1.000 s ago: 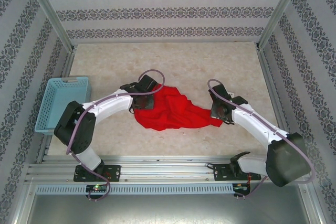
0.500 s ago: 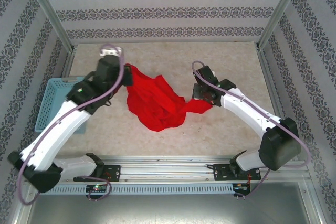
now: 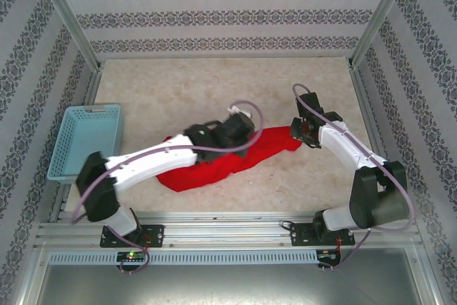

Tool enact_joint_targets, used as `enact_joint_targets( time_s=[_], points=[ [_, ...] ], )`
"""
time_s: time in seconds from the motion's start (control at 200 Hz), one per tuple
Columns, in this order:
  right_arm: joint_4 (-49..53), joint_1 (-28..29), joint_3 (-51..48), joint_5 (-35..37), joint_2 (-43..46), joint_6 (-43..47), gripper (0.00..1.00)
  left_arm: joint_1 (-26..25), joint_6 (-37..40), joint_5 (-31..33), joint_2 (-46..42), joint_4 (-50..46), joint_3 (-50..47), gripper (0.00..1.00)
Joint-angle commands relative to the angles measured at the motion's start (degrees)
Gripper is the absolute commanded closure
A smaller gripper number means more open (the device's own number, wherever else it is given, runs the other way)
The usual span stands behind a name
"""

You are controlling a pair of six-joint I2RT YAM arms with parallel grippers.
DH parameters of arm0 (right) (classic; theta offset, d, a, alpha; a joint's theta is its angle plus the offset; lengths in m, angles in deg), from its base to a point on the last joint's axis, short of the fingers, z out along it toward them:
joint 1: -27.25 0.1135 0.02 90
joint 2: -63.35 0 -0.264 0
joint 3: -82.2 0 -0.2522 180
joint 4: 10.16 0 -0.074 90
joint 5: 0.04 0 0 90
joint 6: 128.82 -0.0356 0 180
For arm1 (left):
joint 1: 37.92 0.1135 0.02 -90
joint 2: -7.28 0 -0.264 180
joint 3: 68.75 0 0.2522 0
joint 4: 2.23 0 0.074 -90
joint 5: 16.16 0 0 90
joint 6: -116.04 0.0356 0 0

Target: Fold the inside-out t-shirt

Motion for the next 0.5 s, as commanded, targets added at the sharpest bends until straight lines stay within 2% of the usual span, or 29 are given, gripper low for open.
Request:
enact_joint_targets(
  time_s=[0.0,0.055,0.125,0.27,0.405,0.495],
  points=[
    [-0.29,0.88,-0.88,-3.25,3.96,1.75,0.43,-0.77,-3.38,-3.04,-2.68,3.23,-1.65,0.51],
    [-0.20,2.39,-1.27,-4.18,5.70,1.69,0.36,-0.36,-3.67,-0.34,-5.00,2.21,-4.00,0.43],
    [-0.55,6.13,-1.92,-4.53,8.20,1.45,0.31,1.31,-4.25,2.15,-8.65,0.23,-7.37,0.37],
    [-3.42,17.73,-3.06,-4.21,10.52,0.32,0.24,5.35,-5.60,5.67,-14.67,-5.27,-13.77,0.32],
    [-8.34,28.82,-4.20,-3.61,8.06,-0.42,0.20,8.73,-6.22,6.43,-17.52,-9.09,-18.78,0.28],
    [-9.22,32.14,-3.77,-3.49,4.76,-2.56,0.18,12.09,-5.55,4.72,-18.39,-8.90,-22.23,0.25]
  ],
)
